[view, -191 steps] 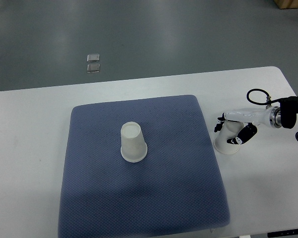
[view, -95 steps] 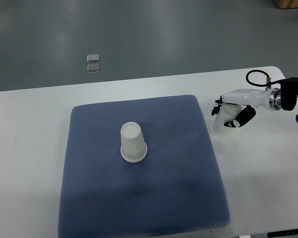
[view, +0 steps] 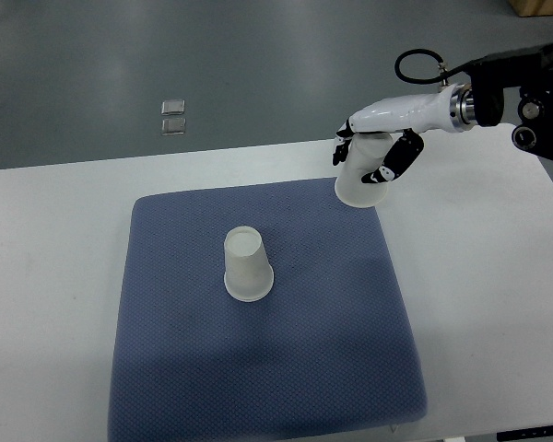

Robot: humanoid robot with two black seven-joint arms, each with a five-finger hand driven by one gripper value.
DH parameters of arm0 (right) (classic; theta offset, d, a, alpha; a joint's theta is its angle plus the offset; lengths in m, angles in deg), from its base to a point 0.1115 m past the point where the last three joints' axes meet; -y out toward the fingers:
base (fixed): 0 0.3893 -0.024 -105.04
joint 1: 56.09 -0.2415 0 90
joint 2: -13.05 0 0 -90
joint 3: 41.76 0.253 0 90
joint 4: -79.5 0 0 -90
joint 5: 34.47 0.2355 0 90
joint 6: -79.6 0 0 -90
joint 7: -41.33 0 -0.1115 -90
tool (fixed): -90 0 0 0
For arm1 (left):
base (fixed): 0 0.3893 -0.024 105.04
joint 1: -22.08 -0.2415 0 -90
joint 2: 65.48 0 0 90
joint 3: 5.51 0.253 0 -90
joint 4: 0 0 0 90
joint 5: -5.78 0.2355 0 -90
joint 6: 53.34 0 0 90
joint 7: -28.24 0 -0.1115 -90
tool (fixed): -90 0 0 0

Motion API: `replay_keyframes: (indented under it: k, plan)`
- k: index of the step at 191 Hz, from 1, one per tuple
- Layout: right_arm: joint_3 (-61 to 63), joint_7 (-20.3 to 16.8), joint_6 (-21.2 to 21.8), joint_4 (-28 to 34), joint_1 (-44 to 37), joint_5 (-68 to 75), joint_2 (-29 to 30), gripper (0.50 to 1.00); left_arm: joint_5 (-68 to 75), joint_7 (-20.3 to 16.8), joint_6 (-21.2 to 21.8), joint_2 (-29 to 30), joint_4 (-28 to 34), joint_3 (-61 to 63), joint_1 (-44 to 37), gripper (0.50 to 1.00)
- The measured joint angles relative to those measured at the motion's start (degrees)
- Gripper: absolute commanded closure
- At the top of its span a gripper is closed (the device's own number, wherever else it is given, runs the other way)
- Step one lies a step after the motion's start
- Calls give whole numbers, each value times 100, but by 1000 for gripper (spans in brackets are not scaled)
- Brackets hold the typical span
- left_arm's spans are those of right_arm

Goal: Stack paper cups
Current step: 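Lift the cup and carry it over the cup on the pad, then lower the held cup onto the cup on the pad and release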

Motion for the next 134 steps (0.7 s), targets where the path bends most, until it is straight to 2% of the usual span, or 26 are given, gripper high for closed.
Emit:
replay_keyframes:
  k: [58,134]
  plan:
    - [0,4,402,104,-646,425,776,861,0,-1,1,0,0,0,0,500]
    - [-8,2,428,29,-649,647,1529,859,0,-1,1,0,0,0,1,500]
